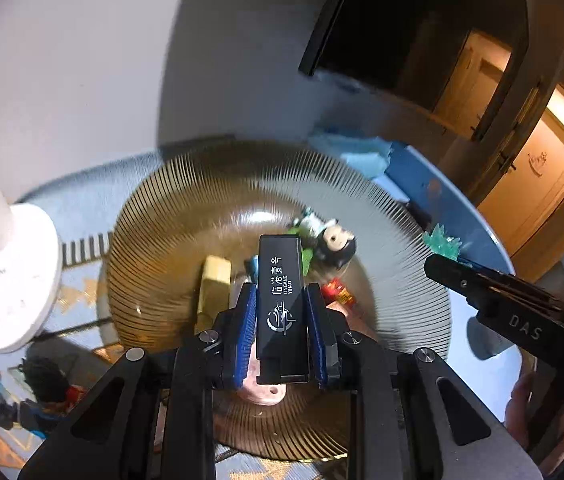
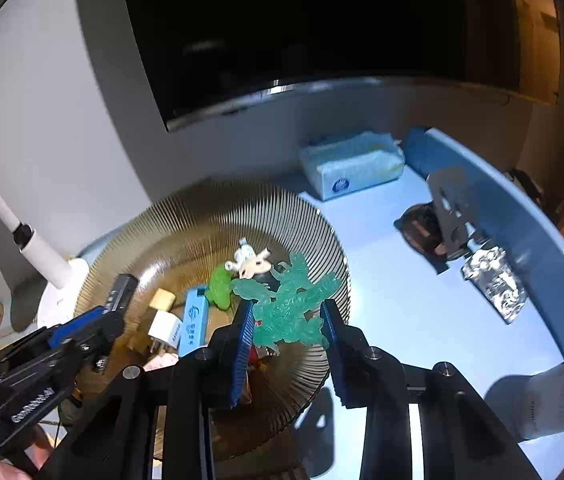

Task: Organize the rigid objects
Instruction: 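Carry the USB drive and green figure over the amber bowl and open both tools, then move both open tools back toward the pile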

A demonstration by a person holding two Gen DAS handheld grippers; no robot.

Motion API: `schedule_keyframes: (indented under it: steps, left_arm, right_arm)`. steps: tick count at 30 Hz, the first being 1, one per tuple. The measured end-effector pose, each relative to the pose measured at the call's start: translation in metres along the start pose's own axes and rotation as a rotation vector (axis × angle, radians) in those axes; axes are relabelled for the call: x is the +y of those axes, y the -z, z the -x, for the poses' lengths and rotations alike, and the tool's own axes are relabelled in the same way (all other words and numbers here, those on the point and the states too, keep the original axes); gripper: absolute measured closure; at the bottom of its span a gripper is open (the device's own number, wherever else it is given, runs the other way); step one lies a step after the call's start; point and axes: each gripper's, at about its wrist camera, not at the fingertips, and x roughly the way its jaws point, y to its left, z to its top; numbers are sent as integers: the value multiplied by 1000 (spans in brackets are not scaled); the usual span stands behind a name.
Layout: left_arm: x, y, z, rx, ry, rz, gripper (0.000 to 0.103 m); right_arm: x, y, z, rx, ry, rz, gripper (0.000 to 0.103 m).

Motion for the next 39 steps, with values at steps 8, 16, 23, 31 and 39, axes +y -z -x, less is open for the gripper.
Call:
schedule_keyframes:
  steps: [8, 16, 23, 31, 39]
  left_arm:
    - [-5, -4, -5, 3, 2, -8, 61]
    - [-9, -8, 62, -125, 10, -63, 34]
    - [6, 6, 150, -262, -22, -82, 29]
    - [52, 42, 251, -401, -95, -42, 19]
    - [128, 113, 247, -334, -221, 85, 16]
  right_arm:
    - [0, 4, -17, 40, 4, -4, 69]
    - [-4, 2, 16, -50, -34, -28, 41]
    - [32, 11, 58, -103, -101, 34, 41]
    - [109, 40, 109, -155, -239, 179, 40]
    - [171, 114, 99, -144, -381, 308, 17]
